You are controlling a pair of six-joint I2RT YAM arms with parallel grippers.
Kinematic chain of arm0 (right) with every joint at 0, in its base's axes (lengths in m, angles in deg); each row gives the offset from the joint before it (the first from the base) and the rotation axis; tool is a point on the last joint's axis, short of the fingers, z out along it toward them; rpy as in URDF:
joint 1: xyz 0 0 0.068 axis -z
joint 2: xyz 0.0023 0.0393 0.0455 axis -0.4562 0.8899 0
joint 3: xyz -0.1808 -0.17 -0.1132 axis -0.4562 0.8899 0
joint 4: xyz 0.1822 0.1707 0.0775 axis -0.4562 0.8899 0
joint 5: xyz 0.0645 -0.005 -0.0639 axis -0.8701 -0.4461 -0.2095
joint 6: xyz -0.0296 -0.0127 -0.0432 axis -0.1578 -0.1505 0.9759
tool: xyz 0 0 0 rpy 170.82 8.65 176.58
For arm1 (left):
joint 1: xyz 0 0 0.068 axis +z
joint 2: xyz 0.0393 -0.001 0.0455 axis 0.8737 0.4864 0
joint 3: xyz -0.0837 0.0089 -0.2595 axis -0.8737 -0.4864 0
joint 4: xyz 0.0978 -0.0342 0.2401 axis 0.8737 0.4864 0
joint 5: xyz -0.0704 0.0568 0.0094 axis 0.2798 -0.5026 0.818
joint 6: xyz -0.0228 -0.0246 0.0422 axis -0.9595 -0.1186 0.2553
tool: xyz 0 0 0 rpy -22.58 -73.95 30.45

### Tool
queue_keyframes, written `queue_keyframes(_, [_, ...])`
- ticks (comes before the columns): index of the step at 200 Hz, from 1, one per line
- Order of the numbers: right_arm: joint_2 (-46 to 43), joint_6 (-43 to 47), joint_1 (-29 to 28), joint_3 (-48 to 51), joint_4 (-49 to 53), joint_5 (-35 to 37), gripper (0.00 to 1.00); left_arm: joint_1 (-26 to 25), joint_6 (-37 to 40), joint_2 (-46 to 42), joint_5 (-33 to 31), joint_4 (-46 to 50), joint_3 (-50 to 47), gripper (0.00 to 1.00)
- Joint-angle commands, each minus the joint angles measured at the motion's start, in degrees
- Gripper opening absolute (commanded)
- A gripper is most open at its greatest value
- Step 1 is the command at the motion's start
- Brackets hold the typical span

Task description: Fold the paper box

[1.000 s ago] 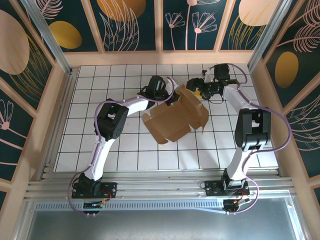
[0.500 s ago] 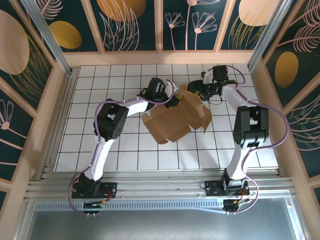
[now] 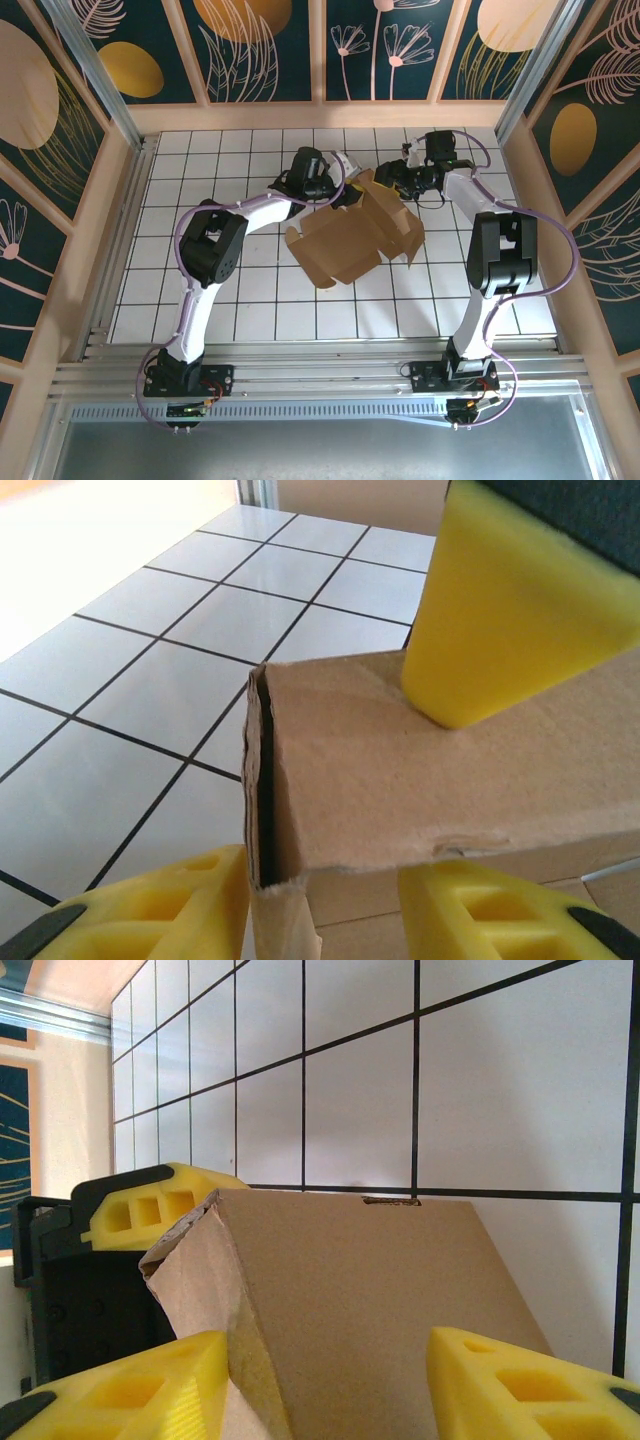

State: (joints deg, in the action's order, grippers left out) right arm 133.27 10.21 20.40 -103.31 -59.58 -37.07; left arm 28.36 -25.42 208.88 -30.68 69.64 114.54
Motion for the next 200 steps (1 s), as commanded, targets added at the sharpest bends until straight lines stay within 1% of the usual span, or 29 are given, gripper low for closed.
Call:
queue_keyframes(1, [0.28, 0.87, -0.33, 0.25, 3.71, 2.59, 0.54, -0.04, 1.73, 2.67, 1.82, 0.92, 3.72, 0.41])
queue_keyframes(29, [0.41, 0.28, -0.71, -0.71, 3.59, 1.69, 0.54, -0.12, -0.56, 4.69, 0.24, -1.53, 4.87, 0.32])
queue_keyframes(55, [0.71, 0.26, -1.04, -1.63, 4.32, 1.64, 0.54, -0.75, 0.11, 6.92, -0.75, 0.56, 8.09, 0.28])
queue_keyframes(71, [0.67, 0.26, -1.23, -1.67, 4.30, 1.34, 0.54, -1.11, 0.63, 7.46, -1.53, 0.75, 8.38, 0.16])
queue_keyframes(82, [0.58, 0.31, -1.27, -1.72, 4.38, 1.33, 0.55, -1.11, 0.53, 7.52, -1.56, 0.48, 8.16, 0.11])
queue_keyframes(91, [0.41, 0.34, -1.31, -1.67, 4.43, 1.49, 0.56, -1.20, 0.52, 7.40, -1.60, 0.27, 7.87, 0.08])
queue_keyframes(101, [0.08, 0.32, -1.29, -1.86, 4.50, 1.96, 0.57, -1.20, 0.43, 7.07, -1.64, -0.13, 7.30, 0.08])
queue_keyframes(106, [-0.22, 0.21, -1.29, -1.94, 4.47, 2.16, 0.58, -1.21, 0.51, 6.83, -1.78, -0.37, 6.73, 0.09])
queue_keyframes(116, [-0.87, -0.28, -1.22, -2.31, 4.24, 2.75, 0.59, -1.15, 0.39, 5.74, -2.39, -1.58, 5.11, 0.13])
queue_keyframes(133, [-2.74, -1.25, -1.19, -2.92, 3.87, 3.97, 0.66, -1.21, -0.38, 3.11, -3.47, -4.74, 0.84, 0.28])
queue_keyframes(152, [-5.83, -2.00, -1.15, -3.97, 3.69, 6.01, 0.73, -1.20, -1.42, -0.68, -4.82, -8.17, -4.33, 0.35])
queue_keyframes(166, [-8.68, -2.20, -0.90, -4.57, 3.72, 8.54, 0.79, -1.16, -2.63, -3.62, -6.18, -10.97, -8.25, 0.42])
queue_keyframes(182, [-12.18, -1.60, -0.48, -4.48, 3.73, 12.53, 0.85, -1.15, -4.10, -6.19, -8.71, -9.68, -9.96, 0.52])
queue_keyframes(189, [-13.77, -0.85, -0.50, -4.05, 3.73, 14.73, 0.88, -1.22, -4.77, -7.43, -9.71, -9.06, -10.50, 0.54])
queue_keyframes(200, [-16.14, 0.49, -0.55, -3.06, 3.88, 17.47, 0.89, -1.20, -6.20, -9.71, -11.02, -9.06, -12.33, 0.55])
